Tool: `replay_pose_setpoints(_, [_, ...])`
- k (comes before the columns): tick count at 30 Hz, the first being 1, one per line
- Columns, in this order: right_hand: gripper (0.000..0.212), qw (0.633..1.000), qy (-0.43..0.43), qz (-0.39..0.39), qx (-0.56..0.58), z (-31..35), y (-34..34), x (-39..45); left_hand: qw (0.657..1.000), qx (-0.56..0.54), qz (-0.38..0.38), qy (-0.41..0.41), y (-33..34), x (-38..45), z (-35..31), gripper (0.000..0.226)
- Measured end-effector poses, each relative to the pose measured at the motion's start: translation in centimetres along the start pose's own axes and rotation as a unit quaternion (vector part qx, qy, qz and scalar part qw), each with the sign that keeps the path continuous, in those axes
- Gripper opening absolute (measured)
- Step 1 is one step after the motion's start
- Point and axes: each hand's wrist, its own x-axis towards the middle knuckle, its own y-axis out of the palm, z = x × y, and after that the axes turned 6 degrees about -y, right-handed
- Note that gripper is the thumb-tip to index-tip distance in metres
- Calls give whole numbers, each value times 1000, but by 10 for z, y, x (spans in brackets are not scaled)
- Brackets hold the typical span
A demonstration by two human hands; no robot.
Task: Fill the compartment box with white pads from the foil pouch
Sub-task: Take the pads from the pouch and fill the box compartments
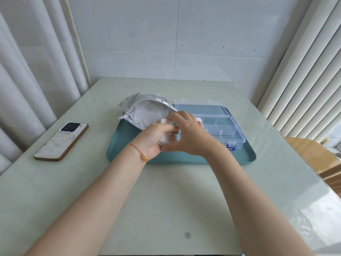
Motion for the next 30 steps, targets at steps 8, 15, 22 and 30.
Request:
replay_pose_setpoints(8, [54, 972, 45, -50, 224, -9, -19, 1, 993, 103, -50, 7, 0, -2, 2, 61])
replay_pose_setpoints(15, [19, 955, 99, -74, 271, -7, -11, 4, 967, 236, -50, 81, 12, 5, 5, 59])
replay_pose_setpoints(22, [30, 948, 76, -65, 301, -11, -25, 3, 992, 107, -22, 57, 12, 7, -3, 62])
replay_pose_setpoints(30, [100, 998, -34, -38, 40, -3, -18, 8, 996, 82, 6, 35, 19, 11, -25, 17])
